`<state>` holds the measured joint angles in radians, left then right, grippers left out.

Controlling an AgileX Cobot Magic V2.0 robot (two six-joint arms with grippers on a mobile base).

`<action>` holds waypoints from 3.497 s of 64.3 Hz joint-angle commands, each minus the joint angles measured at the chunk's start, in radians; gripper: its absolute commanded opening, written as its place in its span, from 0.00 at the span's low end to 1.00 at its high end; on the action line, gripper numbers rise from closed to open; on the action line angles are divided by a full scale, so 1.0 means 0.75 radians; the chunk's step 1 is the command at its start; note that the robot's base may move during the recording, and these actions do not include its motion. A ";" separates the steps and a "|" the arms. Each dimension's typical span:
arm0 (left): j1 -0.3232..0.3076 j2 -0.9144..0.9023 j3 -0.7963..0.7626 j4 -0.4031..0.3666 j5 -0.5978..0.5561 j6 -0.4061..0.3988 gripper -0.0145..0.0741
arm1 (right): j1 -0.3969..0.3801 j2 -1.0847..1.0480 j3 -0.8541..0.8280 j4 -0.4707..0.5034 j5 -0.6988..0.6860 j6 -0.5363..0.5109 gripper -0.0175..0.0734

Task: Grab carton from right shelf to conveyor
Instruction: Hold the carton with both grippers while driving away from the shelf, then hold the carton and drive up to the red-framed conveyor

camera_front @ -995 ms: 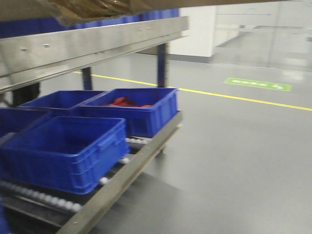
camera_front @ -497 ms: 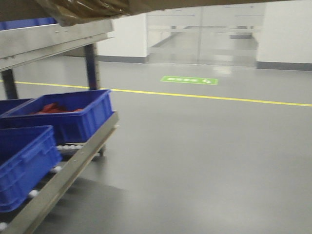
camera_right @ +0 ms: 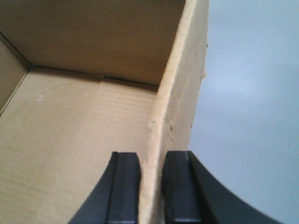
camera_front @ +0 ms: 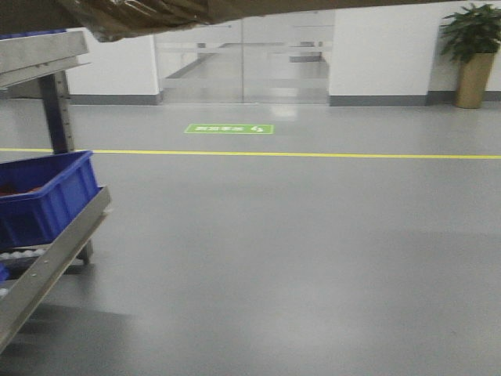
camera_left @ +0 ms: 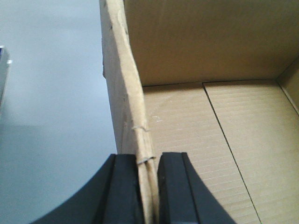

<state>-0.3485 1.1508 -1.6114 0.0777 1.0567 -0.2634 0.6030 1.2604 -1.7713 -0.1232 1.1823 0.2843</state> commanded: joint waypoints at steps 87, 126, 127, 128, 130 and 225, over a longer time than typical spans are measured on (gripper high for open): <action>-0.012 -0.010 -0.006 0.009 -0.047 0.012 0.15 | -0.002 -0.018 -0.005 0.002 -0.062 -0.007 0.12; -0.012 -0.010 -0.006 0.012 -0.047 0.012 0.15 | -0.002 -0.018 -0.005 0.002 -0.062 -0.007 0.12; -0.012 -0.010 -0.006 0.012 -0.047 0.012 0.15 | -0.002 -0.018 -0.005 0.002 -0.062 -0.007 0.12; -0.012 -0.010 -0.006 0.012 -0.047 0.012 0.15 | -0.002 -0.018 -0.005 0.002 -0.062 -0.007 0.12; -0.012 -0.010 -0.006 0.012 -0.047 0.012 0.15 | -0.002 -0.018 -0.005 0.002 -0.062 -0.007 0.12; -0.012 -0.010 -0.006 0.044 -0.047 0.012 0.15 | -0.002 -0.018 -0.005 0.002 -0.062 -0.007 0.12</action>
<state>-0.3485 1.1508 -1.6114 0.0921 1.0570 -0.2634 0.6030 1.2618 -1.7690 -0.1232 1.1803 0.2843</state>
